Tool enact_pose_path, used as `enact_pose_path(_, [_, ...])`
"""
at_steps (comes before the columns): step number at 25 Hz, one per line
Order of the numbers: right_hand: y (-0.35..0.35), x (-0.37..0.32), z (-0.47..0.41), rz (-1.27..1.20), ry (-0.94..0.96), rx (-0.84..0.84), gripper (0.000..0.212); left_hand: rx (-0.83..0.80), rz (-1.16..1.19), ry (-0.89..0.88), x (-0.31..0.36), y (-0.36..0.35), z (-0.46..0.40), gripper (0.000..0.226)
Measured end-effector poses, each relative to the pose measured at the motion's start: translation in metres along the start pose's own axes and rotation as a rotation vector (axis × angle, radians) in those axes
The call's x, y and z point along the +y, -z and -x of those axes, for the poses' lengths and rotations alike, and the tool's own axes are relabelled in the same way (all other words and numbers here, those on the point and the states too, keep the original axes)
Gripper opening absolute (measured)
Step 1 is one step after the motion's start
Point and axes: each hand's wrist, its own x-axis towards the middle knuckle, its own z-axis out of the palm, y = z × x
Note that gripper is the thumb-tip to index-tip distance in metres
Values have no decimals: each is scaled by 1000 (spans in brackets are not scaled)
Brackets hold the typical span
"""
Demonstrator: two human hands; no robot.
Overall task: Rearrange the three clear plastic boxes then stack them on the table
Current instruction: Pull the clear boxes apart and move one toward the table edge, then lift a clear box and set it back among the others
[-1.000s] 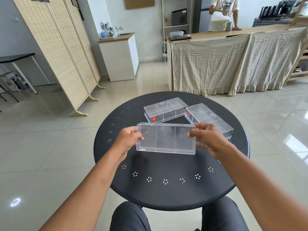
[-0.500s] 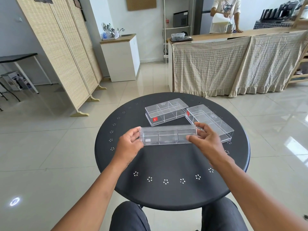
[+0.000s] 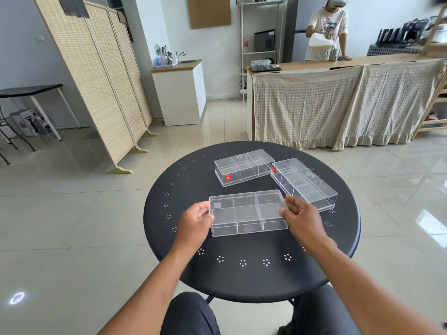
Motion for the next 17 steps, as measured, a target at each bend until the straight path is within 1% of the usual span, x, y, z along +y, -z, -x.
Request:
enact_pose_path(2, [3,-17,-8,141,58,15,52,27,-27,5,10,5,-14,38])
enact_pose_path(5, [5,-52,-37,280,215,68,47,99,-23,29,25,10,-55,38])
enact_pose_path(6, [5,-64,-52,290,249,78,46,113,-22,47,32,10,-71,35])
enact_pose_path(8, [4,-86,-89,332,275,94,47,119,-36,84,45,4,-103,17])
enact_pose_path(9, [2,-96,-109,374,276,90,46,107,-51,96,49,0,-120,8])
enact_pose_path(10, [-1,-103,-132,412,277,73,41,88,-77,115,51,-6,-137,8])
enact_pose_path(12, [-13,-111,-175,498,246,35,24,38,-121,173,52,-18,-167,17])
enact_pose_path(14, [-27,-115,-211,558,207,-18,30,-15,-175,226,47,-28,-192,25])
enact_pose_path(16, [-42,-113,-243,627,159,-73,28,-53,-234,269,40,-37,-211,29])
enact_pose_path(17, [-48,-111,-257,676,121,-108,37,-69,-250,284,38,-40,-219,30])
